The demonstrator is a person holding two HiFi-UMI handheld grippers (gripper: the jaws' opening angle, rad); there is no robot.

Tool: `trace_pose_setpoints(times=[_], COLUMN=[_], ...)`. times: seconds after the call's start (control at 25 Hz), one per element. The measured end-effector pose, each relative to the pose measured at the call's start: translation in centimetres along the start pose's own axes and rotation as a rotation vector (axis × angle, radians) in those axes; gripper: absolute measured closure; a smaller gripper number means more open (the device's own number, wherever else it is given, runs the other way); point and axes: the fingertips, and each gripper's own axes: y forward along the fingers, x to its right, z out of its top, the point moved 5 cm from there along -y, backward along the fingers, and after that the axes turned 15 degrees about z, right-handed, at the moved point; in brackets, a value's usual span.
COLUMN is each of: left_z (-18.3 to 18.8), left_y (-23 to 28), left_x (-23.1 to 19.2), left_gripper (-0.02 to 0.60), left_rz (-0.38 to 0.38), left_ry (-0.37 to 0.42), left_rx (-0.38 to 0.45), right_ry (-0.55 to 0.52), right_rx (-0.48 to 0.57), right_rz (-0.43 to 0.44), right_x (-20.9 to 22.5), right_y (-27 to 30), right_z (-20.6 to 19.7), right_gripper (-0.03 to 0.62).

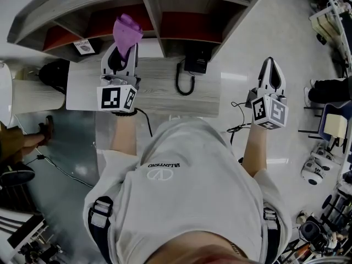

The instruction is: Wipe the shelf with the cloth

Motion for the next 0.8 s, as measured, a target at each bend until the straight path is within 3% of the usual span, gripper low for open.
trace_pose_setpoints(times=[0.8], left_z=[-0.03], left_y=[-0.08], left_x=[-0.23], left_gripper=[0.479], left_rz=[-0.003], left_ry=[-0.008], left_rx=[0.002], right_ry=[-0.005], right_rx=[-0.005], right_rz=[-0.013], right_x=[-0.30], right_y=[-0.41], right_z=[0.13], right_gripper=[0.594])
